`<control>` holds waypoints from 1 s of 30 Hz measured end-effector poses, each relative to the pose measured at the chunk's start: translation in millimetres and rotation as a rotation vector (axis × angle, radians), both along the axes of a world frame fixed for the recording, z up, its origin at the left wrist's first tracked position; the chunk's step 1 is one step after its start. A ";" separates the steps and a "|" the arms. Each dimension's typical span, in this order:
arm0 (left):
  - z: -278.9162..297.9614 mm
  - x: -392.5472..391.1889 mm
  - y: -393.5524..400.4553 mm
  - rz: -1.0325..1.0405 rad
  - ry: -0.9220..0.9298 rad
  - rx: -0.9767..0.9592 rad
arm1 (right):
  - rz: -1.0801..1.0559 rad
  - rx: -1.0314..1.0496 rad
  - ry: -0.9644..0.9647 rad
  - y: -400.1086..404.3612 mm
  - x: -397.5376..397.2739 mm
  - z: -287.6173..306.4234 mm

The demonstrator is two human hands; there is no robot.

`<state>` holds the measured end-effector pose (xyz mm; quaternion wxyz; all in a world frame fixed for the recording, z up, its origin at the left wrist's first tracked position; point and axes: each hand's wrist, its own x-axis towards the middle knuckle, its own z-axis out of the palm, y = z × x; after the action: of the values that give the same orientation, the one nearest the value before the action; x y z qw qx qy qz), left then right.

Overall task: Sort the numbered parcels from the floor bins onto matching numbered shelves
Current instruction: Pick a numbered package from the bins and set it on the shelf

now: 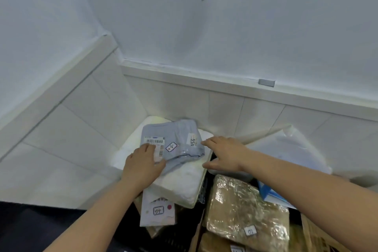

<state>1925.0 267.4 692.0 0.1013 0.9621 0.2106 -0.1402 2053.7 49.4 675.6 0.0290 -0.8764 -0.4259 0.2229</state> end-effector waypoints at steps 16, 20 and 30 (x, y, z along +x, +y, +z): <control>-91.3 37.5 34.8 0.477 -0.121 -0.206 | -0.447 0.292 0.388 67.2 36.7 -95.1; -78.9 33.1 30.3 0.471 -0.183 -0.242 | -0.468 0.374 0.401 58.1 33.7 -79.9; 0.2 -7.4 -24.8 0.589 -0.318 -0.526 | -0.476 0.438 0.376 15.0 10.3 28.5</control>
<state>1917.6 242.6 692.2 0.4104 0.8118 0.4153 -0.0041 2064.0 64.4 704.1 0.3446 -0.8677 -0.2350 0.2706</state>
